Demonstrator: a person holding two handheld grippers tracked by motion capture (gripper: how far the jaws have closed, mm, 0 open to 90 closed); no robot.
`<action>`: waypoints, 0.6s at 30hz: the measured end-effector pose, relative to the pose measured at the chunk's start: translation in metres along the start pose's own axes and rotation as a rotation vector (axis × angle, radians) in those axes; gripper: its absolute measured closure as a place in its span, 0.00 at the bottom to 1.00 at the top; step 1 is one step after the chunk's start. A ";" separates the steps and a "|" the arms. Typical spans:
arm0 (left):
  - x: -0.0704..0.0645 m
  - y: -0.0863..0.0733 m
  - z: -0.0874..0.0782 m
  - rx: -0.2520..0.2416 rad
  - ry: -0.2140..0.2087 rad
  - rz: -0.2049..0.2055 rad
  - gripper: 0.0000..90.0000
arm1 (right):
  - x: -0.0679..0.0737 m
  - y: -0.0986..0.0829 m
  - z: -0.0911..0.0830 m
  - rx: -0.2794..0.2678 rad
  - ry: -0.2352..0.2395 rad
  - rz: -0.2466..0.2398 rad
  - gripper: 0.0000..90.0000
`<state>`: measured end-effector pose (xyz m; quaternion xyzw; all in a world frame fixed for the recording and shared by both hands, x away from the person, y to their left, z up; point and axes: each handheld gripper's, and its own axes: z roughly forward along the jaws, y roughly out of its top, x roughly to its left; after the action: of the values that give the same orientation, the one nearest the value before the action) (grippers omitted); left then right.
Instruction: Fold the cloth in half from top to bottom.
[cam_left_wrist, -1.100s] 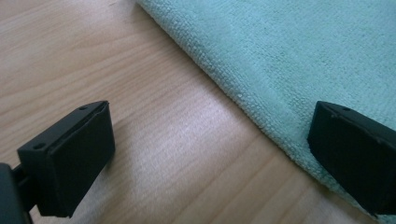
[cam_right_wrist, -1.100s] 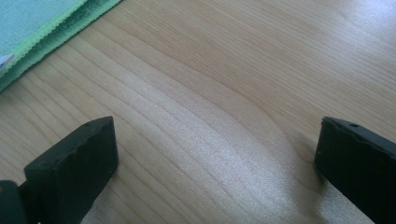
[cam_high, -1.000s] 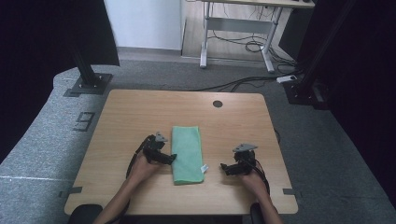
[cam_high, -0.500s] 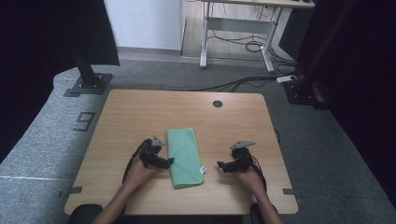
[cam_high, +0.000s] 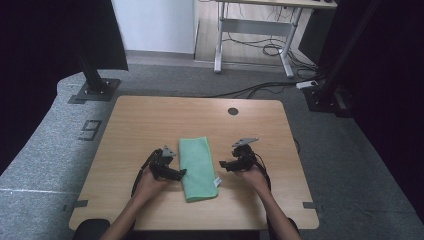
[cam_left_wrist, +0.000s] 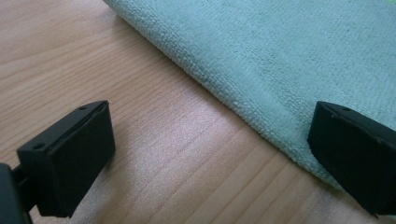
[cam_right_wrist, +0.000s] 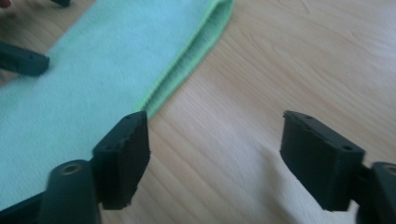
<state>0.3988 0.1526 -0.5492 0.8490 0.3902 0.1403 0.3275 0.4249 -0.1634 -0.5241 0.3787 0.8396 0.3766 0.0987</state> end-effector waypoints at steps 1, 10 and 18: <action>0.000 0.000 0.000 0.000 0.000 0.000 0.01 | 0.000 0.000 0.000 0.000 0.000 0.000 0.29; 0.000 0.000 0.000 0.000 0.000 0.000 0.01 | 0.010 0.031 0.031 -0.010 0.011 -0.029 0.30; 0.000 0.000 0.000 0.000 -0.001 -0.001 0.01 | 0.013 0.030 0.059 0.055 -0.070 -0.079 0.21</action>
<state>0.3988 0.1527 -0.5491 0.8490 0.3904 0.1395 0.3276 0.4589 -0.1081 -0.5429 0.3607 0.8600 0.3357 0.1327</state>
